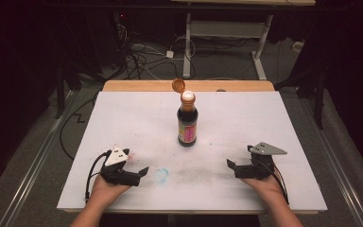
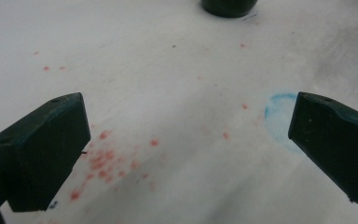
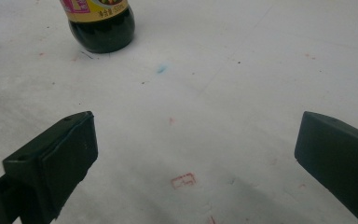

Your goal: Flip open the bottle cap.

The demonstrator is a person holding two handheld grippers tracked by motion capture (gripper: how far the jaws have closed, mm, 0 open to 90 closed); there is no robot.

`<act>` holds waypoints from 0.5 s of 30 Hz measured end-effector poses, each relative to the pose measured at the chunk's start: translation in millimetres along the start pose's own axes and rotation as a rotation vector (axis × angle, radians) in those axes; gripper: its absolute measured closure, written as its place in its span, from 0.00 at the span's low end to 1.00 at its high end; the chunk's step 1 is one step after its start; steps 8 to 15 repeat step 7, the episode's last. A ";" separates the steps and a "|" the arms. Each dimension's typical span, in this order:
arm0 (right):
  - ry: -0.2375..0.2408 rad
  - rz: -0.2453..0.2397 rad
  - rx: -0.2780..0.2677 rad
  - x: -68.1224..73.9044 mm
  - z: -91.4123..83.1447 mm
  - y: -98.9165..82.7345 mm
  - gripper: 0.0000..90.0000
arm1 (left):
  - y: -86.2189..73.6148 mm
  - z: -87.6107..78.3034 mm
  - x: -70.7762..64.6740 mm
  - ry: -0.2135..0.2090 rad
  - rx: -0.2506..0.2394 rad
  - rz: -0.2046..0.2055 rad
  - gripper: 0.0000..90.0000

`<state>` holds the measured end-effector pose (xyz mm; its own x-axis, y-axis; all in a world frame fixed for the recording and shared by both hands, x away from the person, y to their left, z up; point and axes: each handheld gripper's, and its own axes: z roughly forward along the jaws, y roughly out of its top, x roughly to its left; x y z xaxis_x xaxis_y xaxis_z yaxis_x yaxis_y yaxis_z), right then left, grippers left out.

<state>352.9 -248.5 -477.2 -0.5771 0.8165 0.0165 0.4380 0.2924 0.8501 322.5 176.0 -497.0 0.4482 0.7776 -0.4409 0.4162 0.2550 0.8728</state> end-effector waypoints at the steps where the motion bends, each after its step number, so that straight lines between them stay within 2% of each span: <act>1: 0.001 0.002 0.000 0.3 -0.4 -0.2 0.00 | 0.2 -1.6 1.2 0.005 -0.001 -0.007 0.00; 7: 0.003 -0.007 -0.002 1.4 2.6 -0.1 0.00 | 1.6 -1.0 4.1 0.031 0.002 -0.013 0.00; 15: 0.003 -0.007 -0.002 1.4 2.6 -0.1 0.00 | 1.6 -1.0 4.1 0.031 0.002 -0.013 0.00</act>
